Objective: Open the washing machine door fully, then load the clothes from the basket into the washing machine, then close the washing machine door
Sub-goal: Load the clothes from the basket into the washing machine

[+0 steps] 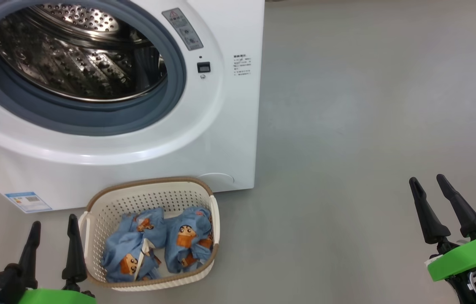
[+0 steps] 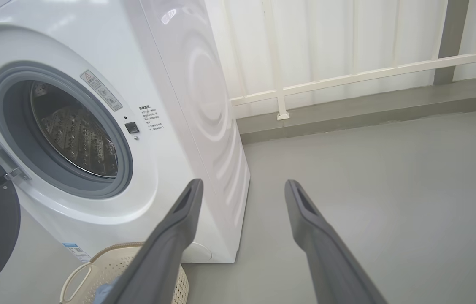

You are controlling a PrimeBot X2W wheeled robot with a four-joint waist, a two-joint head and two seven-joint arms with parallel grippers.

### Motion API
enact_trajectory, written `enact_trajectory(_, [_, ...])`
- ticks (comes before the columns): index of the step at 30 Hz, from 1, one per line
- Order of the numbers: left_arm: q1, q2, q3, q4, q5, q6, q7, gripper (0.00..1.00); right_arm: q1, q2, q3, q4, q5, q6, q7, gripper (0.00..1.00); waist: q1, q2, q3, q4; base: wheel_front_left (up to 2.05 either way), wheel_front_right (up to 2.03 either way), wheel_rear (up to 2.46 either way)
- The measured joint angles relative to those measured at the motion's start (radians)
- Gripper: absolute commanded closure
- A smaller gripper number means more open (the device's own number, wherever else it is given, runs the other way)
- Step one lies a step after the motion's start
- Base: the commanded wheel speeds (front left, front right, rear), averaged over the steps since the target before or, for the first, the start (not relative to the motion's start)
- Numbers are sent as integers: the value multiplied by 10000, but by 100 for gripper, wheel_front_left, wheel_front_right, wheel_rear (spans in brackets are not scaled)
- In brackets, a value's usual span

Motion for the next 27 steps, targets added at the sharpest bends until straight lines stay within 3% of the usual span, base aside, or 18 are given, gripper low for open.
enact_trajectory(10, [0, 54, 8, -54, -13, 0, 0, 0, 0, -2, 17, -2, 0, 0, 0, 0, 1, 0, -18, 2, 65, -90, 25])
enact_trajectory(27, [-17, -59, 140, -84, 199, 0, 0, 0, -35, -15, 31, -23, 0, 0, 0, 0, 0, 0, 223, 4, 3, -3, 0])
